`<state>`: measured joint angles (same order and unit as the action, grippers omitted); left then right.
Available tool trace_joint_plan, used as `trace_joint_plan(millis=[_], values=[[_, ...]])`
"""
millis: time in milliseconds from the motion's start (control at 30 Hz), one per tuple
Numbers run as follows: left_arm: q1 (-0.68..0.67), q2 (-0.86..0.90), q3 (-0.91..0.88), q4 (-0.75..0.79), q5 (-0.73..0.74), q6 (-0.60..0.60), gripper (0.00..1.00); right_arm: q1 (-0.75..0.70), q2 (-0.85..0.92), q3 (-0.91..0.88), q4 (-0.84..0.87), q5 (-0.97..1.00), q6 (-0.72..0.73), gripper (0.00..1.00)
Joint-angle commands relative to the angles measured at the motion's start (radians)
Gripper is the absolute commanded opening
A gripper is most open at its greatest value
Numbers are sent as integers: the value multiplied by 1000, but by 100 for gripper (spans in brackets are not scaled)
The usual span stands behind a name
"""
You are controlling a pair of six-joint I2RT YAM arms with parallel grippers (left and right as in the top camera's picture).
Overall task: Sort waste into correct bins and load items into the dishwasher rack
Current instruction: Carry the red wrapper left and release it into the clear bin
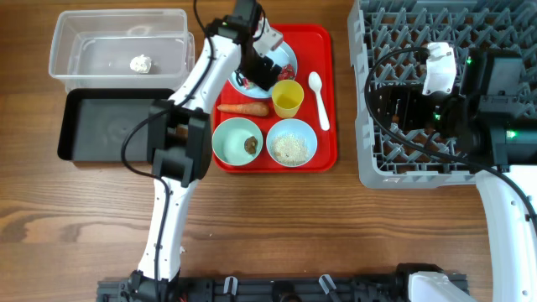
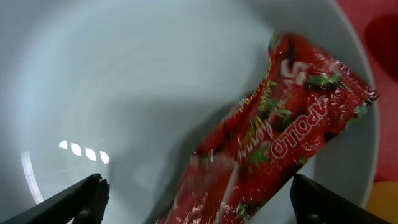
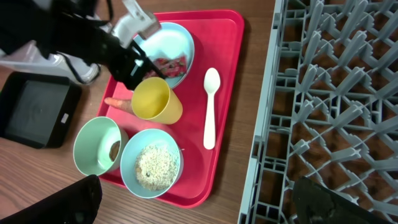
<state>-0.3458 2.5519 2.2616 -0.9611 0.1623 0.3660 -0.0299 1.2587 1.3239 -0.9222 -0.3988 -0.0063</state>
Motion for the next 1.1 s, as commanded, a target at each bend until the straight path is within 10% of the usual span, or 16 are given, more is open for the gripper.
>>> trace_joint_plan(millis=[0,367,1067], values=[[-22,30,-5,2,9,23,85,-2,12,11,2,10,-16,100],[-25,29,-5,5,8,15,4,-2,12,11,2,10,-16,100],[261,-286,-3,25,-227,-615,4,-2,12,11,17,10,-16,100]])
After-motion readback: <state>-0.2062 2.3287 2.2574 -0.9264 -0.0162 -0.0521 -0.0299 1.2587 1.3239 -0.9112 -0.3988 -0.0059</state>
